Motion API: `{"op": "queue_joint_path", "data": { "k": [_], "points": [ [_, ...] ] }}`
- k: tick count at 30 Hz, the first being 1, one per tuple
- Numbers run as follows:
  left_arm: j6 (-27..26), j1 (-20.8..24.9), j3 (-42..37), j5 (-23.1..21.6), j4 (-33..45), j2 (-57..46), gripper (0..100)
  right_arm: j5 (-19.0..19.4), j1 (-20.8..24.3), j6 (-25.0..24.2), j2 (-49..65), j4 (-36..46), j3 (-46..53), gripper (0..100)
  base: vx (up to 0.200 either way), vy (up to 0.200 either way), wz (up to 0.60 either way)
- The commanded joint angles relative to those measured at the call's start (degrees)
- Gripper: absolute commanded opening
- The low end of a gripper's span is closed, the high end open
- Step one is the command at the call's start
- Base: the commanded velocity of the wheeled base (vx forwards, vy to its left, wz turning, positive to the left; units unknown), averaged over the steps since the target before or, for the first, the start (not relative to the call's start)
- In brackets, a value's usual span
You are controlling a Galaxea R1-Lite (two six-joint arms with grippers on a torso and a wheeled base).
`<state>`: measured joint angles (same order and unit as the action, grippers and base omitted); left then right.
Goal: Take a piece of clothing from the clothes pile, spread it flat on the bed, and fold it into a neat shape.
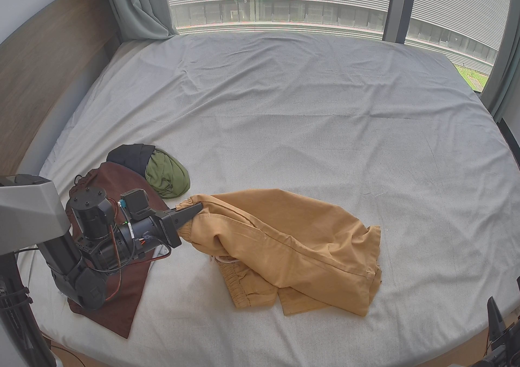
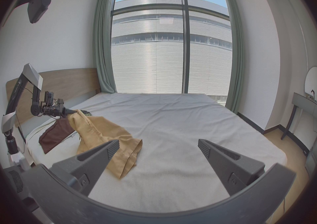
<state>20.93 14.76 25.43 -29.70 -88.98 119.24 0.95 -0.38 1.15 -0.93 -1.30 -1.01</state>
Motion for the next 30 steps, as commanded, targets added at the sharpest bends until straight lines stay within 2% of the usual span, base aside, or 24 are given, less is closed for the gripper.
{"op": "queue_joint_path", "data": {
  "k": [1, 5, 6, 7, 8, 9, 12, 14, 16, 22, 24, 30],
  "points": [
    [-1.0, 0.5, 0.3, 0.1, -0.1, -0.1, 0, -1.1, -0.1, 1.6, -4.1, -10.9, -5.5, 100, 0.000, 0.000, 0.00],
    [-1.0, 0.3, 0.4, 0.1, -0.1, -0.1, 0, -0.6, 1.6, 1.1, -14.4, -10.6, -11.5, 100, 0.000, 0.000, 0.00],
    [-1.0, 0.2, 0.4, 0.1, -0.1, -0.1, 0, -0.5, 4.7, -0.1, -17.9, -10.0, -13.2, 100, 0.000, 0.000, 0.00],
    [-1.0, 0.2, 0.4, 0.1, -0.1, -0.1, 0, -0.5, 4.7, -0.1, -17.9, -10.0, -13.2, 100, 0.000, 0.000, 0.00],
    [-1.1, 0.1, 0.6, 0.1, -0.1, -0.1, 0, -0.2, 6.6, -3.9, -23.4, -9.9, -15.1, 100, 0.000, 0.000, 0.00],
    [-1.1, 0.0, 0.8, 0.1, -0.1, -0.1, 0, 0.1, 6.9, -5.5, -26.1, -9.8, -16.4, 100, 0.000, 0.000, 0.00],
    [-1.1, -0.2, 1.3, 0.1, -0.1, -0.1, 0, 2.1, 7.0, -6.2, -31.9, -9.6, -18.9, 100, 0.000, 0.000, 0.00],
    [-1.1, -0.6, 1.4, 0.1, -0.1, -0.1, 0, 7.5, 7.0, -6.3, -39.3, -9.8, -22.0, 100, 0.000, 0.000, 0.00],
    [-1.1, -0.7, 1.4, 0.1, -0.1, -0.2, 0, 10.8, 6.6, -6.4, -42.9, -10.0, -23.6, 100, 0.000, 0.000, 0.00],
    [-1.1, -0.6, 1.2, 0.1, -0.1, -0.6, 0, 16.5, 6.7, -6.2, -50.8, -10.4, -27.4, 100, 0.000, 0.000, 0.00],
    [-1.1, -0.6, 0.9, 0.1, -0.1, -0.5, 0, 18.1, 7.1, -5.8, -55.1, -13.3, -28.3, 100, 0.000, 0.000, 0.00],
    [-1.1, -0.6, 0.2, 0.1, -0.1, -0.6, 0, 18.1, 10.5, -6.8, -64.0, -24.6, -28.3, 100, 0.000, 0.000, 0.00]
  ]
}}
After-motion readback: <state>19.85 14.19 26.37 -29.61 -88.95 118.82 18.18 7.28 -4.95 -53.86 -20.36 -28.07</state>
